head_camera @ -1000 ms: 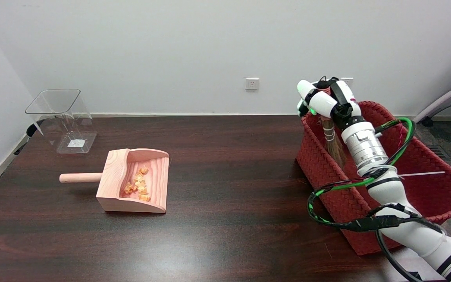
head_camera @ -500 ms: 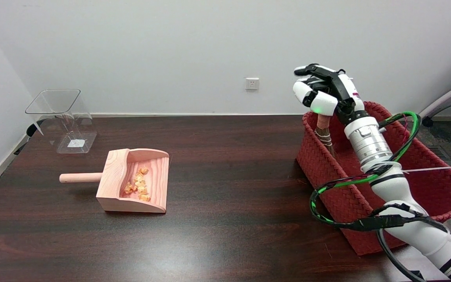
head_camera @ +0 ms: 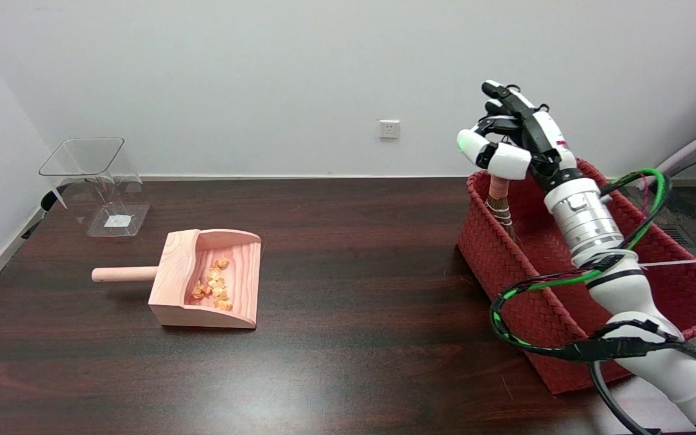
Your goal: Place the broom into the brown storage basket.
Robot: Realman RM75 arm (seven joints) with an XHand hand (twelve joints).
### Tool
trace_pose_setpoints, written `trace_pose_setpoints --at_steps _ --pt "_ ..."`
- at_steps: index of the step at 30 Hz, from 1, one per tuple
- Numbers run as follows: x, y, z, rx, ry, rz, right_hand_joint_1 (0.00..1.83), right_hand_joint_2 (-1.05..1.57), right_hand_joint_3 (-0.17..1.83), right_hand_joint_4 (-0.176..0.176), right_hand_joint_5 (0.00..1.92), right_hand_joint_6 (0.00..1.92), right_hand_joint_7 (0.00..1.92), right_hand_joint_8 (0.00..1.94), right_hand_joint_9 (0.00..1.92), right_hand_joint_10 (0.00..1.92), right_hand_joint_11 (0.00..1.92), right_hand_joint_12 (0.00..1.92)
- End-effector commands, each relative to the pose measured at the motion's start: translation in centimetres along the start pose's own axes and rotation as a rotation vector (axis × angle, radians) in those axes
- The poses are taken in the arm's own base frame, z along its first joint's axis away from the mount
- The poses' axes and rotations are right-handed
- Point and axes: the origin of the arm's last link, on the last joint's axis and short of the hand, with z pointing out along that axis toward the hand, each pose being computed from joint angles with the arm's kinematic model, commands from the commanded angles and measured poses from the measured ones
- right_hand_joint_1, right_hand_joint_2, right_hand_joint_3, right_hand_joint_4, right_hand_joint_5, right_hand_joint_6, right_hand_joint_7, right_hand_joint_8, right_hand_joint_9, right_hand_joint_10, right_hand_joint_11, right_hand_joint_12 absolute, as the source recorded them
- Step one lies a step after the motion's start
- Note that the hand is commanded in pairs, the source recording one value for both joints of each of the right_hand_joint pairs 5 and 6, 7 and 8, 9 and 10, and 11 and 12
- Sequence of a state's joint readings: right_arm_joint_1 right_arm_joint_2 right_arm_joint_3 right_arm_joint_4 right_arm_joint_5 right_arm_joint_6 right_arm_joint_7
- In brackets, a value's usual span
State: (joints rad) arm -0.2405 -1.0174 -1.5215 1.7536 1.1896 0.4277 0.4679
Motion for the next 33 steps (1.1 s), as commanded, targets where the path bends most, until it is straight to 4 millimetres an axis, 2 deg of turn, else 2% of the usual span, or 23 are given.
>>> trace_pose_setpoints --at_steps 1,15,29,33 --pt "3.3 -2.0 -1.8 0.043 0.136 -0.083 0.91 0.54 0.78 0.000 0.23 0.23 0.97 0.97 0.23 0.23 0.23 0.23" --pt "6.0 -3.1 -2.1 0.109 0.289 -0.103 0.90 0.56 0.71 0.000 0.19 0.19 0.93 0.93 0.19 0.19 0.19 0.19" --pt "11.2 -0.2 -5.0 -0.011 0.420 -0.209 0.92 0.58 0.67 0.000 0.18 0.18 0.91 0.91 0.18 0.18 0.18 0.18" --pt "12.1 0.3 -5.7 -0.033 0.439 -0.230 0.92 0.59 0.66 0.000 0.17 0.17 0.91 0.91 0.17 0.17 0.17 0.17"
